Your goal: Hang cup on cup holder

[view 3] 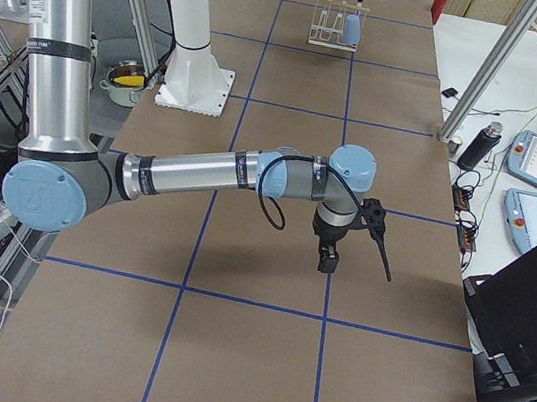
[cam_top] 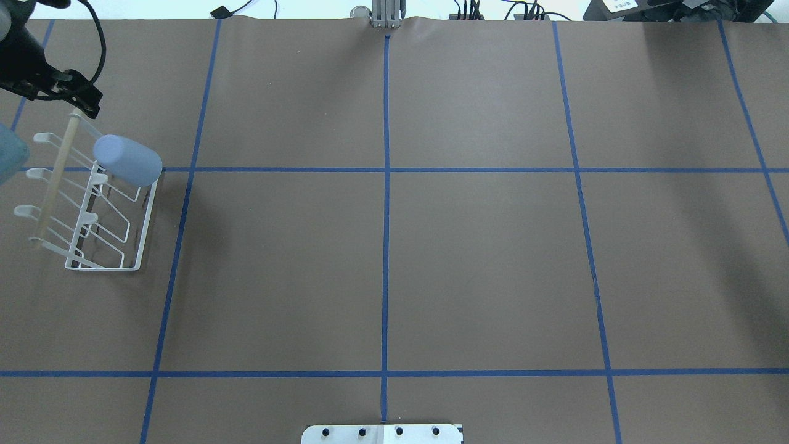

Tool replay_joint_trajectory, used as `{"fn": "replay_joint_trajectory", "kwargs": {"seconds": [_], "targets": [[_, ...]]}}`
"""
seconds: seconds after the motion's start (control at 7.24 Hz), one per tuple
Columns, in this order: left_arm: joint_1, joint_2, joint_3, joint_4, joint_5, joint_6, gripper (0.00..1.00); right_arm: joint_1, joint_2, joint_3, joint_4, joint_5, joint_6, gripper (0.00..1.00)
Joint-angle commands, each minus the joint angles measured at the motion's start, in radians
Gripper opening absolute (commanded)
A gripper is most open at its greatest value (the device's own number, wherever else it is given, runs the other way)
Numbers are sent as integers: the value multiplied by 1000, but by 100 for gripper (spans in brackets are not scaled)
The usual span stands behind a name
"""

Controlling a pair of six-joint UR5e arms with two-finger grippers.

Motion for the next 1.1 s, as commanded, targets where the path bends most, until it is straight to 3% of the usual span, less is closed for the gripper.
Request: {"fn": "replay_joint_trajectory", "kwargs": {"seconds": [0.0,0.14,0.55,0.97], "targets": [[-140,83,-23,3,-59,129,99,-1,-28,0,5,-3,-10,100],[-232,176,-17,-14,-130,139,99,-1,-39,-1,5,-2,-10,100],[-374,337,34,-50,-172,262,99,0,-60,-15,4,-5,3,100],[-422,382,236,-193,-172,289,99,26,-91,-17,2,-3,4,100]]}}
